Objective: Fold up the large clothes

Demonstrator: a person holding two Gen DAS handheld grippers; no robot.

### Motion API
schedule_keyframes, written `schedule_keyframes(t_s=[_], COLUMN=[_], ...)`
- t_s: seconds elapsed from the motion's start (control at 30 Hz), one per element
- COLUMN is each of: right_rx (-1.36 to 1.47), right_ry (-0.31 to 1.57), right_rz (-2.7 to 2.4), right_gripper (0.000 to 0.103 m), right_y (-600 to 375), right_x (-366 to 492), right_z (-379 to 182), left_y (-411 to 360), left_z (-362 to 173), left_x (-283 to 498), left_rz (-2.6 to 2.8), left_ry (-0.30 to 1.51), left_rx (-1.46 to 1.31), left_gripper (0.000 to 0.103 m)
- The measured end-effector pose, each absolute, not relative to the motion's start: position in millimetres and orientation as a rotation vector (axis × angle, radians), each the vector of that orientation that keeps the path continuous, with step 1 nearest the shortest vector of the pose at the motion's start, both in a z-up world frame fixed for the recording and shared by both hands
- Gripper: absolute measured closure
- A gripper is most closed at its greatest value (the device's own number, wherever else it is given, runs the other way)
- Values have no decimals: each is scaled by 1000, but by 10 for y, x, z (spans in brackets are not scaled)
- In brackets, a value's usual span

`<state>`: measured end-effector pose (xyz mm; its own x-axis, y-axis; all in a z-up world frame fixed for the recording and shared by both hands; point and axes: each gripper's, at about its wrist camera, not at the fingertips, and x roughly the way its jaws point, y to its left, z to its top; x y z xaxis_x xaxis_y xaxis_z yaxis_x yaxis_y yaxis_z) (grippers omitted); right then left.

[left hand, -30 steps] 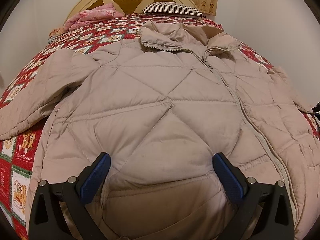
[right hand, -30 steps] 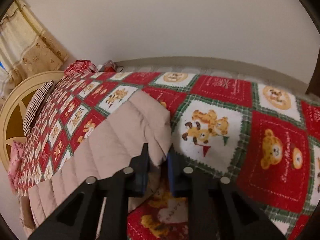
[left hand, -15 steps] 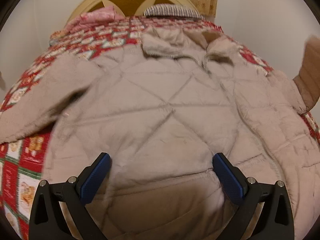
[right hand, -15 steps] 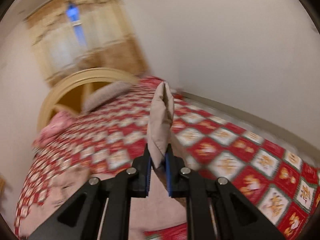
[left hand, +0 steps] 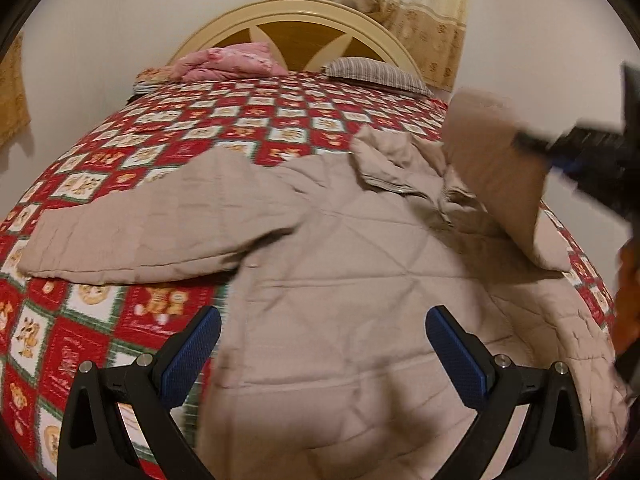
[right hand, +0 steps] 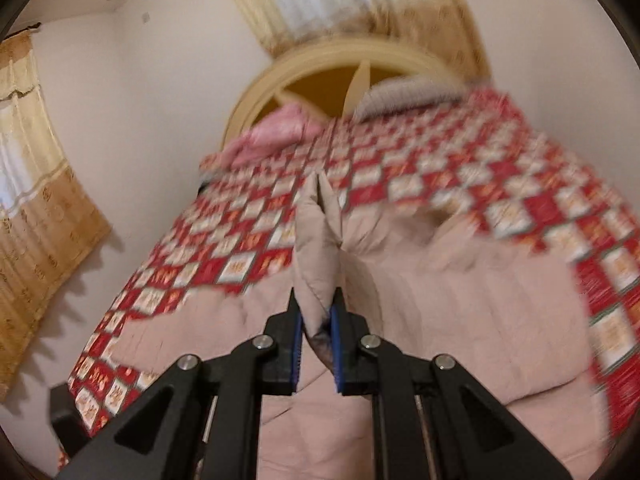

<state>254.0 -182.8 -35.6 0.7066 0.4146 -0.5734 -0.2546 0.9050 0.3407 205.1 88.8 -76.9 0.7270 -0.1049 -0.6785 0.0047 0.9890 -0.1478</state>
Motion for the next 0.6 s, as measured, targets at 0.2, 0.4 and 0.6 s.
schedule_keyframes(t_s=[0.2,0.4,0.6], right_rx=[187,190,253], right_ry=[814,901,908], right_rz=[412,503,627], right_gripper=[88,82,24], right_y=[-1437,-1279,-1201], right_x=[2604,2585,2548], right_z=[-975,-1234,-1171], left_y=[1066,1088,1073], left_z=[-826,-891,-883], left_x=[2068,2091,2136], left_rz=[-33,-33,-40], left_ry=[754,767,777], left_rx=[-157,-165,-164], left_gripper=[1,1,1])
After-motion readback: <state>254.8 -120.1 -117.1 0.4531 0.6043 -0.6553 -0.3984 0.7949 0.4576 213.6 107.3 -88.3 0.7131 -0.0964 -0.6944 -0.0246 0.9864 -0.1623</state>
